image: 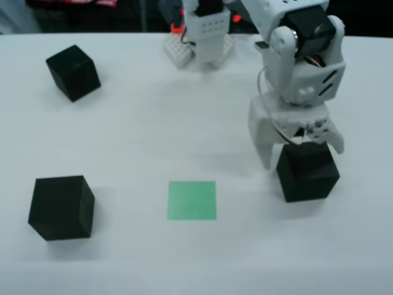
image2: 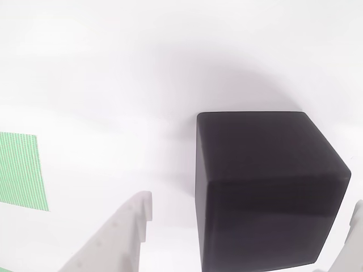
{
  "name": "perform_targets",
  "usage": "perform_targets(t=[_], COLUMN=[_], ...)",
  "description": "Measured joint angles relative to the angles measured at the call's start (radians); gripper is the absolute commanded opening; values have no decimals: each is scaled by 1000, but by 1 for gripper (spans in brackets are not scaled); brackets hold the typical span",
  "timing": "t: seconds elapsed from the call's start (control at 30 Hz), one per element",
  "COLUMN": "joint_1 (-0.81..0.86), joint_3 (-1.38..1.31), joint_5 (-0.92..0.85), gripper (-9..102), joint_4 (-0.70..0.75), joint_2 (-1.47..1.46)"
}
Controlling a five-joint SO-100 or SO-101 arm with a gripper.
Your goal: Stack 3 Blocks on the chosen place.
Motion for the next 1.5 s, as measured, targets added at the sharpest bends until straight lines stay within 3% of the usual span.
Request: perform_targets(t=[0.1,0.4,0.53,1.07,1.5], joint_1=[-15,-35,-28,166,408], joint_3=[-2,-5,-17,150,176], joint_5=[0,35,61,21,-173], gripper=[45,22,18,17,17], joint_4=[-18,-63,-66,-44,3], joint_2=[-31,-51,-38,225,321])
